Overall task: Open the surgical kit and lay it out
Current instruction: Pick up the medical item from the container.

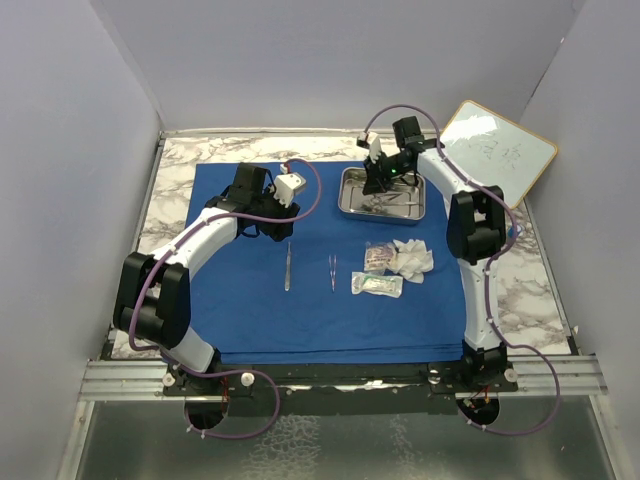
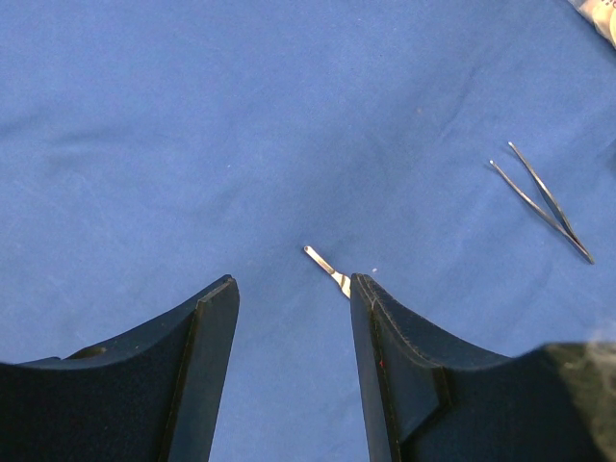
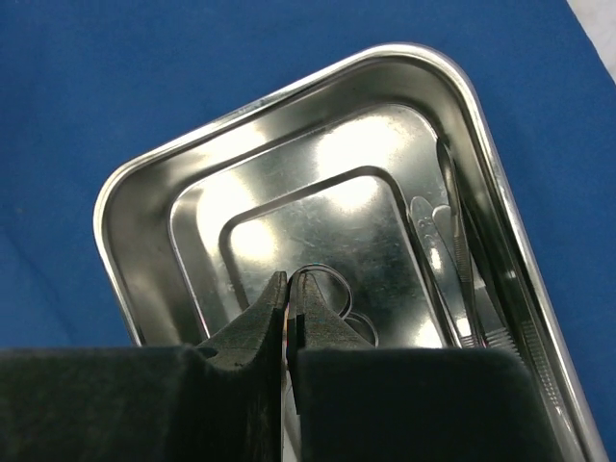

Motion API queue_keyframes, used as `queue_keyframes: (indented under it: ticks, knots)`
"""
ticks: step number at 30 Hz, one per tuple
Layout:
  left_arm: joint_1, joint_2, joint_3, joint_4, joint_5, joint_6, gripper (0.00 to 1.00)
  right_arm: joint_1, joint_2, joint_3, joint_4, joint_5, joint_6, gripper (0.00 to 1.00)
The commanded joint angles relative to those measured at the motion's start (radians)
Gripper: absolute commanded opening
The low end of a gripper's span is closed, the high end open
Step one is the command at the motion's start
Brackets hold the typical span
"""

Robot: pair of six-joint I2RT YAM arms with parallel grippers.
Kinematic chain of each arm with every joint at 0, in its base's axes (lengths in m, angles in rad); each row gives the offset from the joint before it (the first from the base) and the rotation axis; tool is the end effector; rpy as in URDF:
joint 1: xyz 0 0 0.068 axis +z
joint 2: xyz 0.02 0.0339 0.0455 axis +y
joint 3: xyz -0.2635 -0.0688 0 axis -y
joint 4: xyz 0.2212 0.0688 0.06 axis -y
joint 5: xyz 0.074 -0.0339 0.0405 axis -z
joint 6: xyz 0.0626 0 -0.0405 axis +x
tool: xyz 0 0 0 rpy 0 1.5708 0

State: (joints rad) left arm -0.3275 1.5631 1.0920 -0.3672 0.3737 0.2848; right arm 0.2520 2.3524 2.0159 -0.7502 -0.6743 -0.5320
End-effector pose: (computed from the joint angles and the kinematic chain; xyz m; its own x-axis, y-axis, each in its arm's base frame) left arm 0.3058 -0.1280 0.2317 -0.5265 0.4551 -0.7180 0.7070 0.7034 -0.0726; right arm 0.4662 0.1604 0.1753 -0.4971 -0.5372 -0.6814 -0.8452 0.4775 0.2402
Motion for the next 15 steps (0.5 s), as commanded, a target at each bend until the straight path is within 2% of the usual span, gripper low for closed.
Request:
queue_keyframes:
  ticks: [1,6,15]
  knots:
    - [0.004,-0.018,0.002,0.020,0.014,0.005,0.53,0.016,-0.058,0.015,-0.004,-0.053,0.003,0.01]
    - [0.002,-0.019,0.002,0.019,0.015,0.005,0.53,0.033,-0.069,0.007,0.003,-0.064,0.027,0.01]
    - [0.003,0.020,0.047,0.063,0.046,-0.027,0.53,0.047,-0.194,-0.140,0.081,-0.126,0.038,0.01]
